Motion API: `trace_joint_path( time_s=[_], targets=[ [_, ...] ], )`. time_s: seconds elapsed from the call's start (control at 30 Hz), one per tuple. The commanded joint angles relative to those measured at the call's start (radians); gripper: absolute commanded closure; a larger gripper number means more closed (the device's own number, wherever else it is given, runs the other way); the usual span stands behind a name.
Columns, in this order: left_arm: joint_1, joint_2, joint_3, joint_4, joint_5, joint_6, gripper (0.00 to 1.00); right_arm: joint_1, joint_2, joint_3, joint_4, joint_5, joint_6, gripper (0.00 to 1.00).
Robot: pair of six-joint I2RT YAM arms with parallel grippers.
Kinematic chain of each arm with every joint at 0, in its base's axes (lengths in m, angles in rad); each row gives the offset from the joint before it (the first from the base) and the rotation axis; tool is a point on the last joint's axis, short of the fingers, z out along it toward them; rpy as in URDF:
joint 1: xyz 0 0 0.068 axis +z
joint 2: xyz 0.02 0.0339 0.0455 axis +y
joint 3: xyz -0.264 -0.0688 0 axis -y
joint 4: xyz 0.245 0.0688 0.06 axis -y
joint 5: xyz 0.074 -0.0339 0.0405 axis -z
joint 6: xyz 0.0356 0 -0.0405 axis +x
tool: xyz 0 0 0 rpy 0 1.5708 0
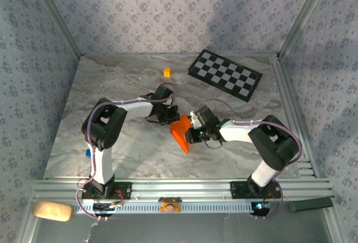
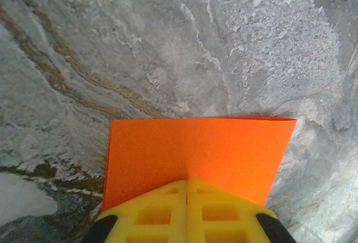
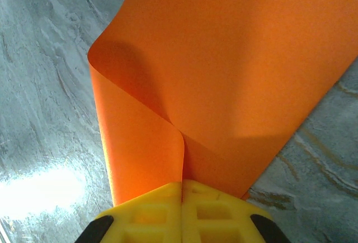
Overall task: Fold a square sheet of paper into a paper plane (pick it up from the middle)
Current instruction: Third fold the triangle at the center of the table.
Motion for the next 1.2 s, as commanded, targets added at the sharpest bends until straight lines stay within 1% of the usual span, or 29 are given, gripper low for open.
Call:
trace_joint_path(
  time_s=[0.0,0.37,0.47,0.6,0.77,0.83,0.9,1.03,1.1,1.17],
  targets=[
    [-0.013,0.008,-0.025,-0.055,-0.033,-0.004,0.95,0.007,0.022,0.014,-0.053,0.037,-0.009,0.93],
    [-0.013,-0.007,0.023,-0.074,-0.038,0.014,0.91,0.002,0.028,0.01,-0.064,0.04,-0.027,0.94],
    [-0.007,-0.024,0.034,-0.078,-0.044,0.022,0.87,0.002,0.032,0.009,-0.057,0.038,-0.024,0.94],
    [-0.003,-0.075,0.047,-0.105,-0.075,0.042,0.75,-0.001,0.039,0.008,-0.049,0.034,-0.026,0.94],
    [0.012,-0.161,0.025,-0.123,-0.118,0.039,0.68,-0.01,0.057,0.019,-0.039,0.021,-0.029,0.94],
    [0.018,-0.197,0.003,-0.123,-0.12,0.03,0.68,-0.011,0.063,0.027,-0.04,0.015,-0.033,0.94],
    [0.018,-0.236,-0.026,-0.115,-0.12,0.017,0.68,-0.013,0.068,0.033,-0.045,0.011,-0.038,0.94],
    [0.016,-0.33,-0.141,-0.016,-0.08,-0.051,0.77,-0.023,0.077,0.039,-0.049,0.004,-0.05,0.94],
    [0.016,-0.364,-0.202,0.046,-0.038,-0.082,0.83,-0.033,0.08,0.043,-0.051,-0.005,-0.057,0.94],
    [0.015,-0.385,-0.262,0.134,0.031,-0.125,0.89,-0.041,0.083,0.048,-0.057,-0.012,-0.061,0.94]
  ],
)
